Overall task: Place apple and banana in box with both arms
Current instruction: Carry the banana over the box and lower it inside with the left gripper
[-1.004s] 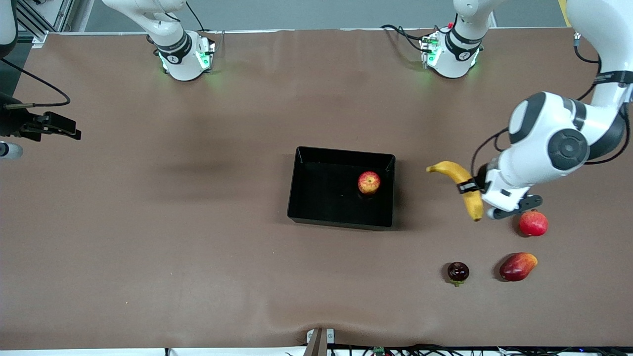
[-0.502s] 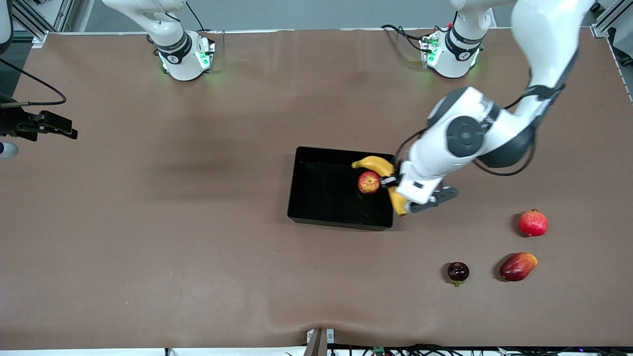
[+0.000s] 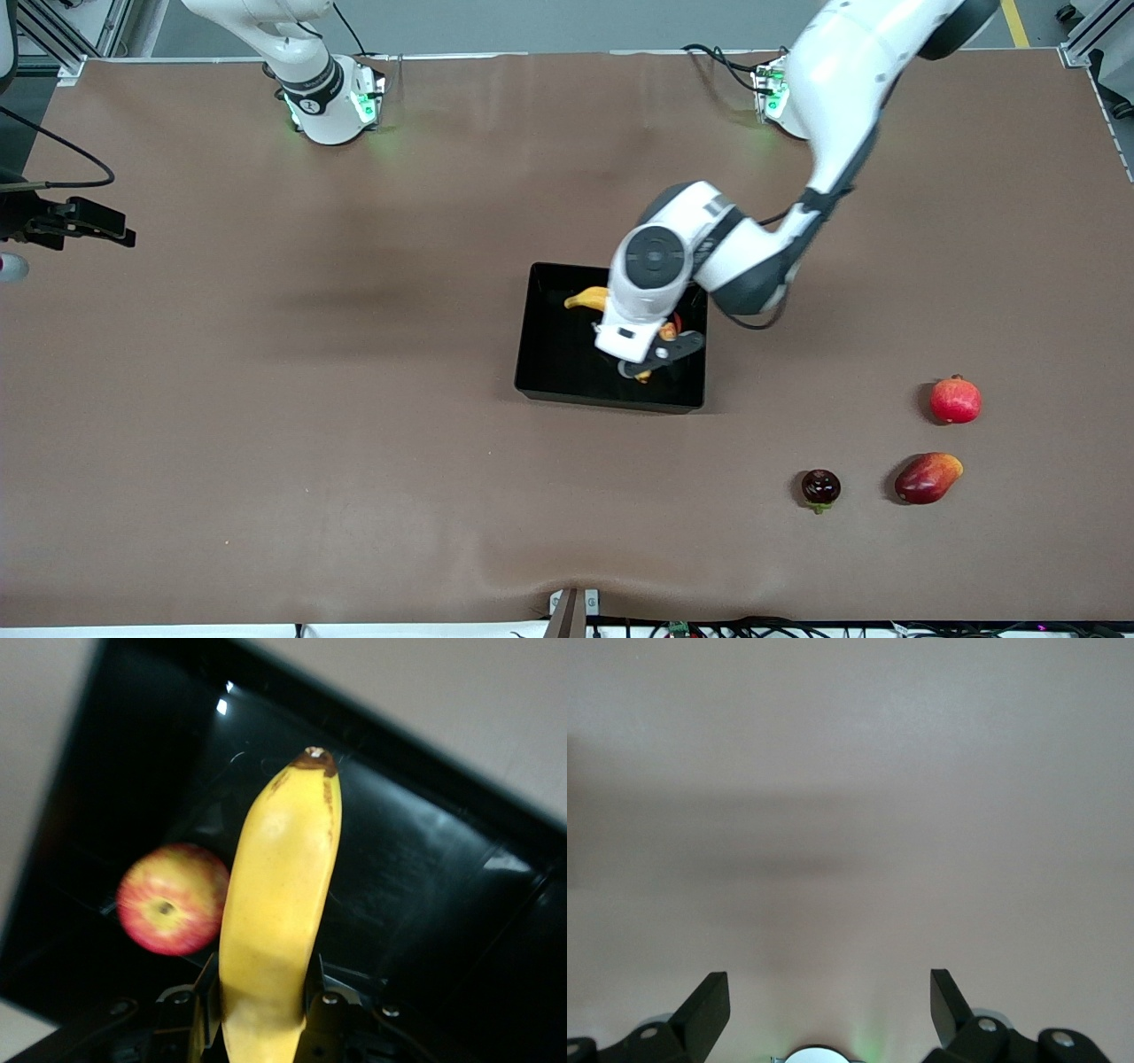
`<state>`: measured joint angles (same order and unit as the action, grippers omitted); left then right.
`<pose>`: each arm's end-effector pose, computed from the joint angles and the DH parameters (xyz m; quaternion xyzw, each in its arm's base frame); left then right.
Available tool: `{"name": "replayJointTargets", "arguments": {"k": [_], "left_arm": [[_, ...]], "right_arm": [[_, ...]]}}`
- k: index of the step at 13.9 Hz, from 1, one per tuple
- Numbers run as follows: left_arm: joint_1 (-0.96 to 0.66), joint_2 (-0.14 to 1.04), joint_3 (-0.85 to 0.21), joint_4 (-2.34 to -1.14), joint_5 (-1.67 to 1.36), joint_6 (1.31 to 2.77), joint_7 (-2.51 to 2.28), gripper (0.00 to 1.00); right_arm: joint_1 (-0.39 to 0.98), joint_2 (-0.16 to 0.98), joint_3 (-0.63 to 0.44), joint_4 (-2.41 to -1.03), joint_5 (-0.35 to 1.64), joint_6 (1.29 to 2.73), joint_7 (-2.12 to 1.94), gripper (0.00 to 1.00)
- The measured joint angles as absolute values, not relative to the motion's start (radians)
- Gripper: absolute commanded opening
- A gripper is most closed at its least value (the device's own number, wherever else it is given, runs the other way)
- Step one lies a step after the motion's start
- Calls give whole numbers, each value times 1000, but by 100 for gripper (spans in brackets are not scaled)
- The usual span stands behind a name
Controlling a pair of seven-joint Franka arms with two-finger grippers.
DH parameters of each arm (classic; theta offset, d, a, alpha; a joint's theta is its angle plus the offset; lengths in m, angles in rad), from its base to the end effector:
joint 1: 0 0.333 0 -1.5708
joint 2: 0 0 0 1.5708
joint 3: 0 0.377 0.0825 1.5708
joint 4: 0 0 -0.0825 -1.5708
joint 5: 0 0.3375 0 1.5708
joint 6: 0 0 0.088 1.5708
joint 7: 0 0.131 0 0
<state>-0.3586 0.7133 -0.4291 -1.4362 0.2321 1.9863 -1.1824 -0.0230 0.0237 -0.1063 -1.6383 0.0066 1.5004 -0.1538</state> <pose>0.5553 -0.4332 0.3342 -0.9811 -0.1835 0.0572 0.0201 0.4968 -0.0630 0.6160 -0.9967 -0.0121 0.0795 0.0134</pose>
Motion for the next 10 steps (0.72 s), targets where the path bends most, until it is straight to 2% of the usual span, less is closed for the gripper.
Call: {"name": "replayJointTargets", "arguments": {"k": [7,8,9,10], "left_arm": [[-381,847,-418,-1435,232,2177,-1167,0],[-386,865,-418,-1434,232,2199,-1164,17],[-391,878,-418,-1434,232,2219,-1164,61],[-394,886,-418,-1433,232,2238,-1164,100]], "right_arm": [[-8,24,-116,-1638,7,1496,-154,100],[-8,24,-116,-1638,7,1496,-154,100],[-7,24,-116,-1636,8,1496,-154,100],[-6,24,-116,-1636,8,1497,-154,100]]}}
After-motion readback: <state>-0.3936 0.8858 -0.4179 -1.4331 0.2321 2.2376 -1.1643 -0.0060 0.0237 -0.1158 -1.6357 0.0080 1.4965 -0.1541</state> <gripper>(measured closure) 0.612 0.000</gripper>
